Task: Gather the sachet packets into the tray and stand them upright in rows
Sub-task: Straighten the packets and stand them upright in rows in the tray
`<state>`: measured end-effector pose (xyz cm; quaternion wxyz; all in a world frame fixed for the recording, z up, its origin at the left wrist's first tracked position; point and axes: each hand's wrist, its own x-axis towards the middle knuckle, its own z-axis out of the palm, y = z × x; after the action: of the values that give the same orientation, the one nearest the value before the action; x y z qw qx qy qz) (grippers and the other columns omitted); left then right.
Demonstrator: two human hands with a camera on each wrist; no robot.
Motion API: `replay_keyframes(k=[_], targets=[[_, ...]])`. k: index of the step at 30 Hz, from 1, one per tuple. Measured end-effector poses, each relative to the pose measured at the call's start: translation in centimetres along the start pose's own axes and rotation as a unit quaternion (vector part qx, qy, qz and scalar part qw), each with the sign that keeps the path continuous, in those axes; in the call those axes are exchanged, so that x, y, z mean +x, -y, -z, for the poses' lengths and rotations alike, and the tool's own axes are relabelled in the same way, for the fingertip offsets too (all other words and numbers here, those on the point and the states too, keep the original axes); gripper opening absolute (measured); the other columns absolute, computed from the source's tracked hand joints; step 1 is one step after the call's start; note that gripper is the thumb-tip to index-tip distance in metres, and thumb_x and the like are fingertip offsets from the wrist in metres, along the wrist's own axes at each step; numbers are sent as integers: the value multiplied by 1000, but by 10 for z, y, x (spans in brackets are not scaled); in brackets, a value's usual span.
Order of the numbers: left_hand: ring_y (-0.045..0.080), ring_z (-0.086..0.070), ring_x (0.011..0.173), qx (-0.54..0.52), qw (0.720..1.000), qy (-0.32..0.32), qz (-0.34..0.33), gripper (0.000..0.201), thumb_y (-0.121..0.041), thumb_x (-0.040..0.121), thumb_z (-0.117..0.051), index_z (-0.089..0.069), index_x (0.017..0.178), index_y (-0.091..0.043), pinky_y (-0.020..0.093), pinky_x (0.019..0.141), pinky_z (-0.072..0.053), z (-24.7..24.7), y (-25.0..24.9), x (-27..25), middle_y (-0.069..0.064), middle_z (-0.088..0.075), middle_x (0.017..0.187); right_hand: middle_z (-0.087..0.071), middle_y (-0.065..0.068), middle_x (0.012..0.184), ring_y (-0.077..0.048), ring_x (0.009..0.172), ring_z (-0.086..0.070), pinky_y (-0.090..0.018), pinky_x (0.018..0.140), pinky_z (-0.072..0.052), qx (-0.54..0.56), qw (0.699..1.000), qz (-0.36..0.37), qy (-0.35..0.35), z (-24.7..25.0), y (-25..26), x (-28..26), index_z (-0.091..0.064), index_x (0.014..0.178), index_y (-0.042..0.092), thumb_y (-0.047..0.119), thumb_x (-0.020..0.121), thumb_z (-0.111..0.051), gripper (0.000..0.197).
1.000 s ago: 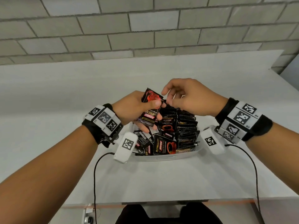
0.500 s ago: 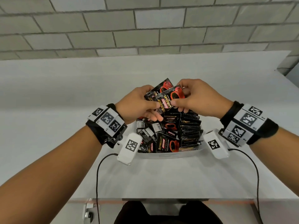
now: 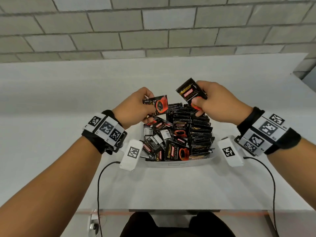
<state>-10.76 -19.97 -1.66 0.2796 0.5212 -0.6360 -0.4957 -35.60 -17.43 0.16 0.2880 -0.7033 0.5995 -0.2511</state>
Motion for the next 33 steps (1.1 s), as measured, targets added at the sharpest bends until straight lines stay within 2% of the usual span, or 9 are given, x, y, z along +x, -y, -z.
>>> replay_keyframes(k=[4,9,12,16,20,24,28,31,33], targets=[[20,-65,54,26,1000,6,-14,32,5,90,-65,-45,111,-10,32,54,-55,-5,-1,-3,14,-64,87,-69,-5,98,-24,72,-75,-42,76,-61,70,996,29,51,-2,7,-3,-62,112,16,8,101,-55,15],[27,-70,67,-118,990,25,-67,23,-1,88,-72,-56,104,-5,29,65,-61,-8,-11,-3,17,-71,79,-65,1,95,-23,66,-75,-46,76,-61,33,999,14,21,-15,7,0,-62,119,22,13,92,-69,29],[26,-70,72,-165,983,15,-81,27,-9,82,-79,-62,102,-2,28,72,-59,-9,-15,-2,16,-74,81,-59,0,105,-19,64,-75,-48,79,-60,40,999,-6,1,-20,5,-1,-65,104,20,19,92,-71,13],[22,-72,82,-136,986,-3,-95,38,-7,71,-89,-65,101,-8,33,82,-60,-12,-15,-2,13,-76,89,-75,-12,94,-32,76,-77,-57,78,-60,164,986,-34,15,-23,6,-3,-60,92,9,12,92,-72,12],[23,-73,69,-124,989,-32,-68,26,4,81,-79,-65,103,-5,38,74,-65,-21,-17,-3,16,-74,85,-74,-10,97,-24,80,-76,-47,79,-62,132,991,-24,22,-25,8,-5,-63,101,12,16,87,-77,20],[27,-76,72,32,993,-19,-114,25,-8,80,-85,-72,101,-12,47,79,-63,-21,-23,-5,8,-74,89,-65,11,95,-3,71,-62,-21,68,-49,-72,996,55,-15,-14,18,-10,-59,116,32,31,77,-82,45],[21,-74,65,78,986,-22,-143,40,-10,76,-88,-59,103,-17,43,75,-63,-29,-30,-6,2,-73,79,-65,3,72,-13,66,-59,-28,58,-44,-152,985,67,46,-10,23,-6,-67,86,20,31,80,-80,17],[16,-71,69,168,972,-40,-157,27,-32,85,-80,-60,94,-17,32,67,-55,-29,-32,-5,-1,-70,79,-60,1,65,-13,62,-54,-27,53,-36,-177,981,46,57,-11,14,0,-62,75,18,28,83,-77,20],[12,-65,76,344,928,88,-117,27,-48,91,-69,-66,92,-21,28,67,-49,-30,-27,-8,-6,-68,83,-63,2,68,-15,65,-58,-27,54,-40,-173,982,44,57,-13,6,4,-65,79,16,26,83,-76,16]])
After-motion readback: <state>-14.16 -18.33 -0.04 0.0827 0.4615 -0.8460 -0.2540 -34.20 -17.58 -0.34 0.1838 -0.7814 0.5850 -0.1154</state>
